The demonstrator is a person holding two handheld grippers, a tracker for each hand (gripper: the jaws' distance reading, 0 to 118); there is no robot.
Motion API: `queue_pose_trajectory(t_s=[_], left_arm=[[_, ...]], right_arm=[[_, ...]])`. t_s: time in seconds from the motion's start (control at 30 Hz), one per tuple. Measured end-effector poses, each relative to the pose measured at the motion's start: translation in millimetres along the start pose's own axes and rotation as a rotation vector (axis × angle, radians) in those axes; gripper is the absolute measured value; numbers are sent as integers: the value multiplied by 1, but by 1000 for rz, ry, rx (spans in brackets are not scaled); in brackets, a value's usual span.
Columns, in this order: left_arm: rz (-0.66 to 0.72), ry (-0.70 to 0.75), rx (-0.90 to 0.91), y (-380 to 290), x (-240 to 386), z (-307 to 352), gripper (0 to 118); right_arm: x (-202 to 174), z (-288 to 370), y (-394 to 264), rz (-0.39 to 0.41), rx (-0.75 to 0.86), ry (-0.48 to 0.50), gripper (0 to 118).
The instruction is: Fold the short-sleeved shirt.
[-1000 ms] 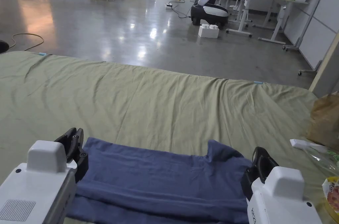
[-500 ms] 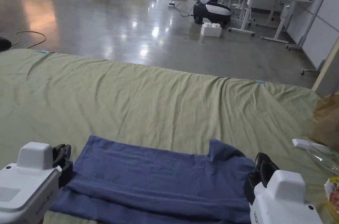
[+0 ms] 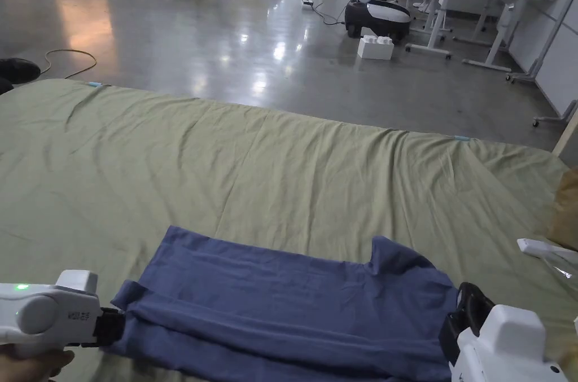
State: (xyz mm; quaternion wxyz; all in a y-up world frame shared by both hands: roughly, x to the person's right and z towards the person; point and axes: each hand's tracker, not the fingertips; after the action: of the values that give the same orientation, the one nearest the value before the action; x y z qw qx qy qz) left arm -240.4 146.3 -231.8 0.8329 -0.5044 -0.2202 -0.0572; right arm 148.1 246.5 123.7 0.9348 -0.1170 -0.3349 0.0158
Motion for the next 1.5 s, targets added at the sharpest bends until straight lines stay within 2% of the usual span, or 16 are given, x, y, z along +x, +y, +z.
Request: queue_pose_trajectory(t_s=[0.03, 0.07, 0.3, 0.4, 0.47, 0.57, 0.7, 0.83, 0.93, 1.0, 1.1, 1.13, 1.2, 1.23, 1.33, 1.5], left_arm=[[4, -3, -28, 1, 1, -7, 56], [4, 17, -36, 3, 1, -14, 61], [-71, 102, -89, 0, 19, -37, 61], [-175, 122, -84, -5, 32, -34, 41], [-178, 110, -84, -6, 38, -32, 12], [-186, 79, -85, -9, 43, -31, 7], [-219, 72, -54, -13, 40, -23, 7], [-217, 65, -2, -19, 35, -9, 7], [-171, 41, 23, -22, 28, -4, 7], [-146, 31, 43, -23, 26, -1, 7], [-144, 31, 51, -26, 27, 0, 7], [-145, 31, 54, -26, 27, -1, 7], [-143, 32, 56, -27, 27, -2, 7], [-139, 32, 59, -27, 27, -1, 7], [-119, 25, 74, -28, 27, 4, 7], [-120, -1, 130, -26, 29, 30, 7]], right_arm=[[0, 0, -1, -7, 6, 9, 3], [0, 0, -2, -8, 0, 9, 3], [9, 0, -13, -10, -38, -11, 3], [16, 1, -18, -14, -62, -17, 3], [22, 2, -20, -20, -65, -22, 3], [38, -3, -26, -25, -111, -32, 3], [67, -21, -52, -74, -353, 14, 4], [86, -39, -85, -47, -557, 55, 47], [92, -58, -106, -49, -604, 68, 62], [92, -72, -122, -30, -700, 86, 66], [96, -97, -144, -33, -727, 96, 65], [95, -102, -148, -34, -737, 99, 57], [87, -104, -151, -51, -754, 133, 25], [83, -104, -152, -70, -749, 168, 16], [75, -100, -147, -7, -738, 150, 8], [82, -81, -121, -12, -687, 159, 6]])
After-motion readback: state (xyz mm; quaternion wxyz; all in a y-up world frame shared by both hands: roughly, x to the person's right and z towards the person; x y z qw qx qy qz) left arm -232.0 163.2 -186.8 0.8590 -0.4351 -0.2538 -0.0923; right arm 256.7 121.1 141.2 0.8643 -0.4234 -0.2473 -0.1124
